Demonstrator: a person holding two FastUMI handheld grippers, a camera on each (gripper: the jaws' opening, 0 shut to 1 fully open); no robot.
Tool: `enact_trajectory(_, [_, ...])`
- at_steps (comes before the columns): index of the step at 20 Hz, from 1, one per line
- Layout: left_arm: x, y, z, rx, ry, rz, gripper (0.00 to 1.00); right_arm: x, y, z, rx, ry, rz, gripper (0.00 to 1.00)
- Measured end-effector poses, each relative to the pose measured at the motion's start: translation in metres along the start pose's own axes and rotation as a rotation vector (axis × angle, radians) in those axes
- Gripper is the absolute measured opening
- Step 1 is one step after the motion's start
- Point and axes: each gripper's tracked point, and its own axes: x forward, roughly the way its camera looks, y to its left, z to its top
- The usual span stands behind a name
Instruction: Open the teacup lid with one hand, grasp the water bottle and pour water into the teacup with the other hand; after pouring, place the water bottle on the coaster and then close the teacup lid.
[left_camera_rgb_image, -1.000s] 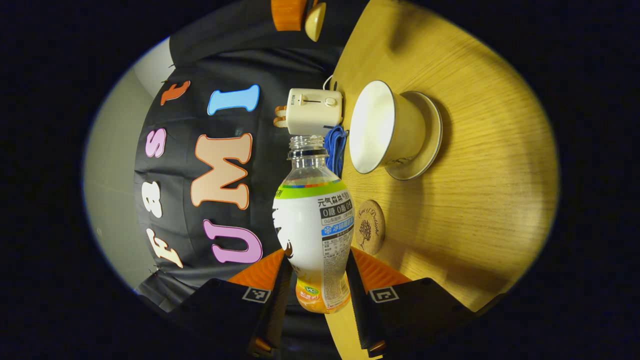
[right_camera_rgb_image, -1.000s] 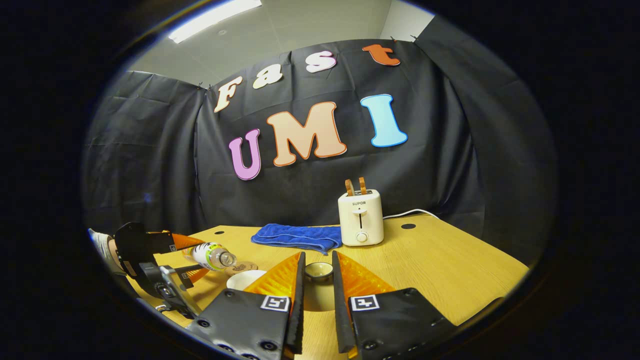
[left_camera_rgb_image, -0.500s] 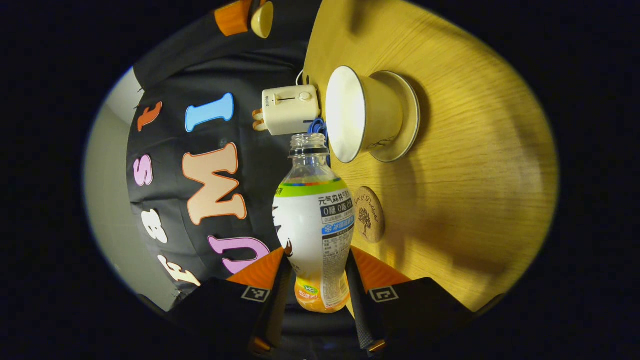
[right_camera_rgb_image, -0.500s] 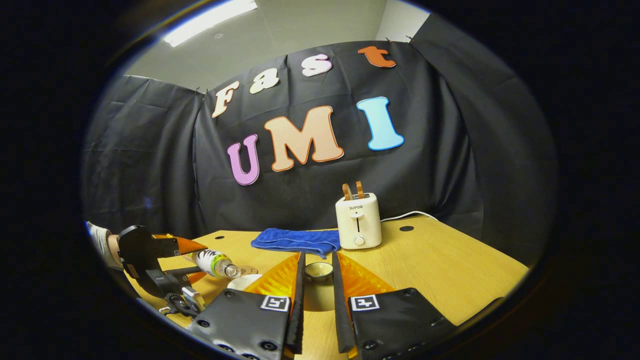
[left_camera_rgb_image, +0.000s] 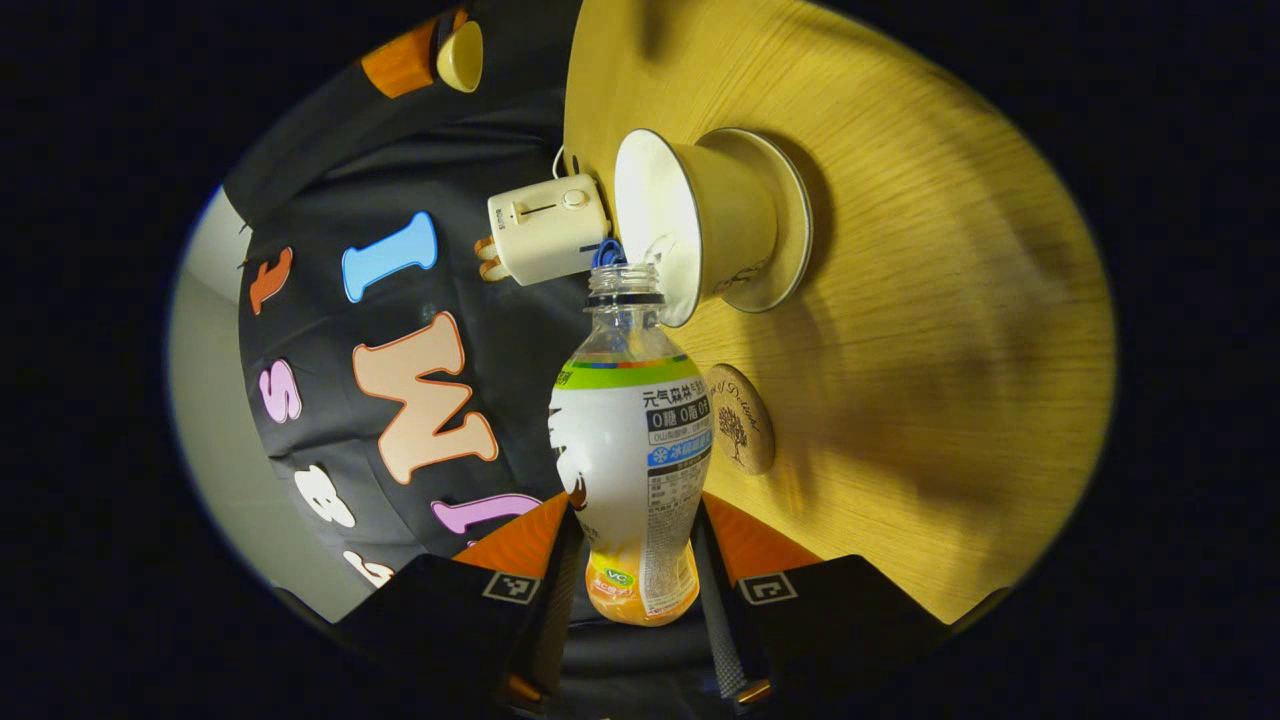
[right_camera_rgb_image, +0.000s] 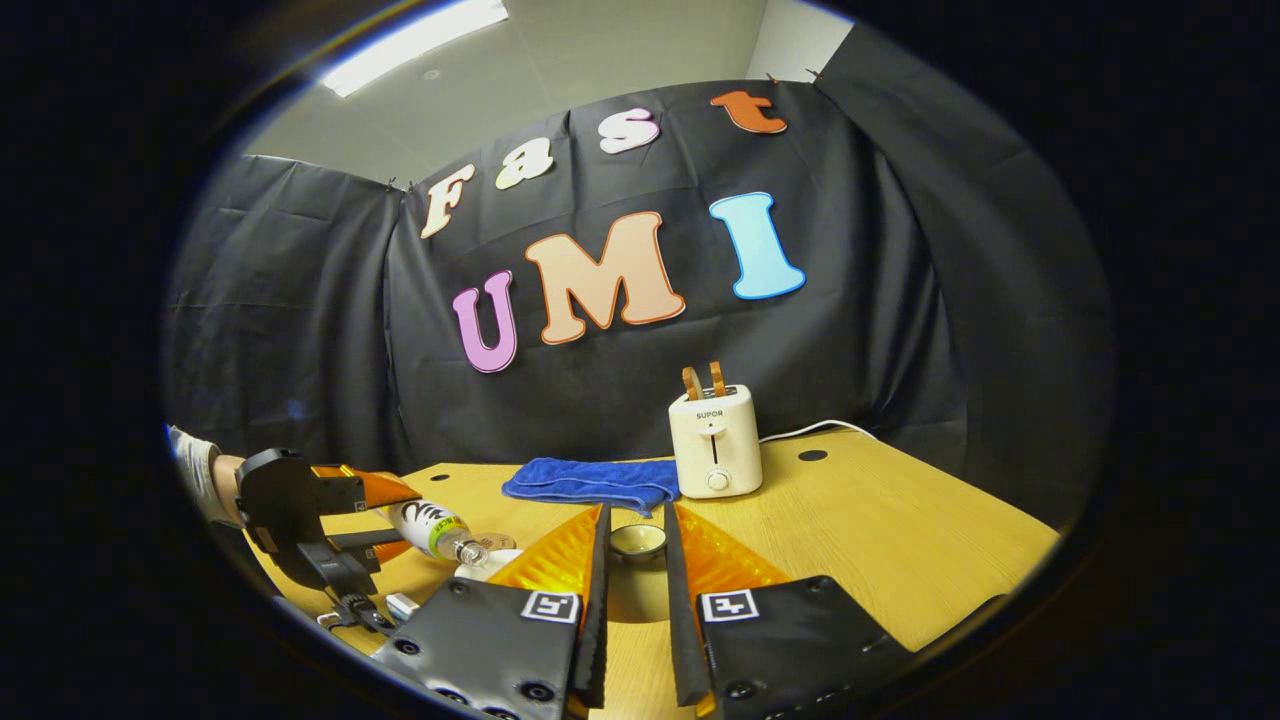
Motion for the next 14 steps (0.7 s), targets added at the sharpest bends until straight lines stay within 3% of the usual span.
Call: enact_trajectory(14, [-0.004, 0.045, -0.011, 0.201, 0.031, 0.052, 0.57, 0.000, 0.016, -0.005, 0.002, 0.014, 0.042, 0.30])
